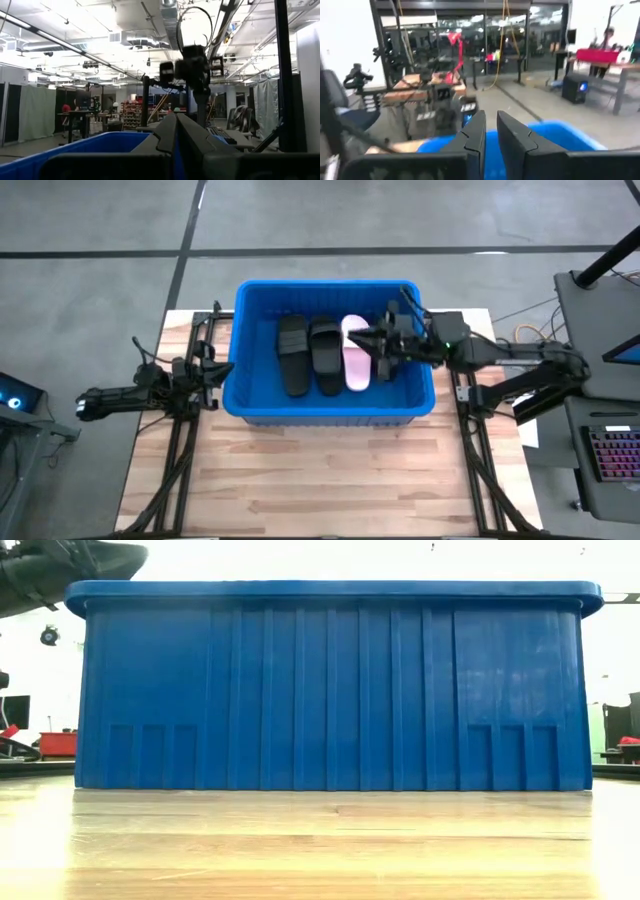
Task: Pick and place slides into bin
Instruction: Return to Home Position
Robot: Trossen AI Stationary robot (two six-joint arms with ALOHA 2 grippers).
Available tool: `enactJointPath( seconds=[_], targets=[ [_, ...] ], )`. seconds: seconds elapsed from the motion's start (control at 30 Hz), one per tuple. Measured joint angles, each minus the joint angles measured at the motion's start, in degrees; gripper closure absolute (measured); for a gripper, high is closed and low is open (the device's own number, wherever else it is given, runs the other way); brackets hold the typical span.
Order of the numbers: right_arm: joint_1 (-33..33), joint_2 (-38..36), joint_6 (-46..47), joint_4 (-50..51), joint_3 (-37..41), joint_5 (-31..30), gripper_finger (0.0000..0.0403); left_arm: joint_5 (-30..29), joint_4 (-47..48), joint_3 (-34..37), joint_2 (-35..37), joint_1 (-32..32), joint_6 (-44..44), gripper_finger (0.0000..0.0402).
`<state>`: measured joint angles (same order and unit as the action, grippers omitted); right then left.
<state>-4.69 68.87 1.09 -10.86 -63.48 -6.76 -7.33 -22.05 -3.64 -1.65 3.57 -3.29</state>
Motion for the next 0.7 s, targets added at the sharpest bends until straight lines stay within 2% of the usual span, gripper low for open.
enactJointPath(
  seconds=[0.2,0.43,0.7],
  targets=[
    [3.7,-9.5,4.3,-2.4,13.5,-1.5,0.0369,0.5,0.0,0.0,-0.3,0.0,0.0,0.0401],
    [6.0,-24.2,5.2,-11.8,29.4,-4.0,0.0369,0.6,0.1,0.2,-0.2,0.0,-0.1,0.0401],
    [6.9,-42.2,6.5,-10.8,42.8,-4.0,0.0369,0.6,1.1,0.3,-0.4,0.0,-0.1,0.0401]
  ],
)
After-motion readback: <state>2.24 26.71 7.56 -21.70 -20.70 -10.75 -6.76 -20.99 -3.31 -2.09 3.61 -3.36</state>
